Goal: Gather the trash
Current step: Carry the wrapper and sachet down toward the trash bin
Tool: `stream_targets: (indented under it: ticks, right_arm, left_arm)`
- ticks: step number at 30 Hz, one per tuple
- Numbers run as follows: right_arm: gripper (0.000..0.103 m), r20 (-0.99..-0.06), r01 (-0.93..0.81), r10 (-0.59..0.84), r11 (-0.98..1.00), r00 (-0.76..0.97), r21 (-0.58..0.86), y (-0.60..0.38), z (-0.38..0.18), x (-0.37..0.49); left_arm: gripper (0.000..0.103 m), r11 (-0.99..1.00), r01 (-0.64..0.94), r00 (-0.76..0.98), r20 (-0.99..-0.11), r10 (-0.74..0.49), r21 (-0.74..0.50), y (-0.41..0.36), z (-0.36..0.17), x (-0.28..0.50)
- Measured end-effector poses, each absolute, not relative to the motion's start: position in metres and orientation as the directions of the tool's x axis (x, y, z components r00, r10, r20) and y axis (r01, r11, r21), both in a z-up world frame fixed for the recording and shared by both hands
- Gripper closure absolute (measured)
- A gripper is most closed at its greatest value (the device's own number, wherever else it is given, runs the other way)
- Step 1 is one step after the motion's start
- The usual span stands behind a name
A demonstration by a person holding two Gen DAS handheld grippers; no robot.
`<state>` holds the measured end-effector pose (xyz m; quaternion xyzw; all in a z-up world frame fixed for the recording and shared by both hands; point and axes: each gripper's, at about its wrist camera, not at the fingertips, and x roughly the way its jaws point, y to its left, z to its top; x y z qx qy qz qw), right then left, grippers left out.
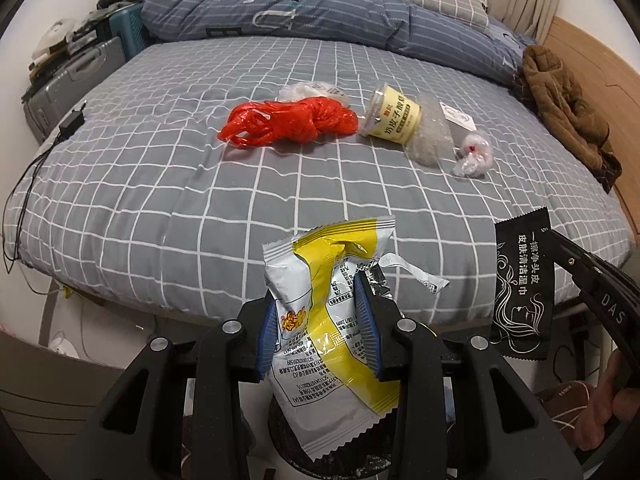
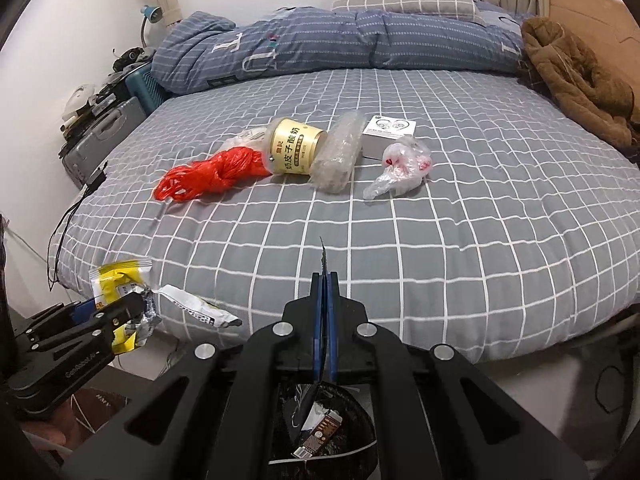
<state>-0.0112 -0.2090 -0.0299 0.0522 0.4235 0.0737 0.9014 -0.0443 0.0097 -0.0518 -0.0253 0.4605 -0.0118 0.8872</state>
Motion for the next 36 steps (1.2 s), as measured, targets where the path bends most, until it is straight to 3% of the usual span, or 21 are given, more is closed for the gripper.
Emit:
stream_targets:
  ticks: [20,36]
  right_arm:
    - [0.101,-0.767,-0.117,0.181,0.983,0.615,0.138,-0.198,-0.04,-0.068]
    - [0.101,-0.803,-0.129,0.167,0.985,0.572,0.113,-0.186,-0.078,-0.099]
  left_arm:
    - [0.068,0.998,0.025,0.563,-0.824,-0.064,-0.06,0.004,-0.064,-0.095]
    - [0.069,0.998,0.033,0.507,-0.859,-0.069,-0.061,0.004,-0.115,-0.126]
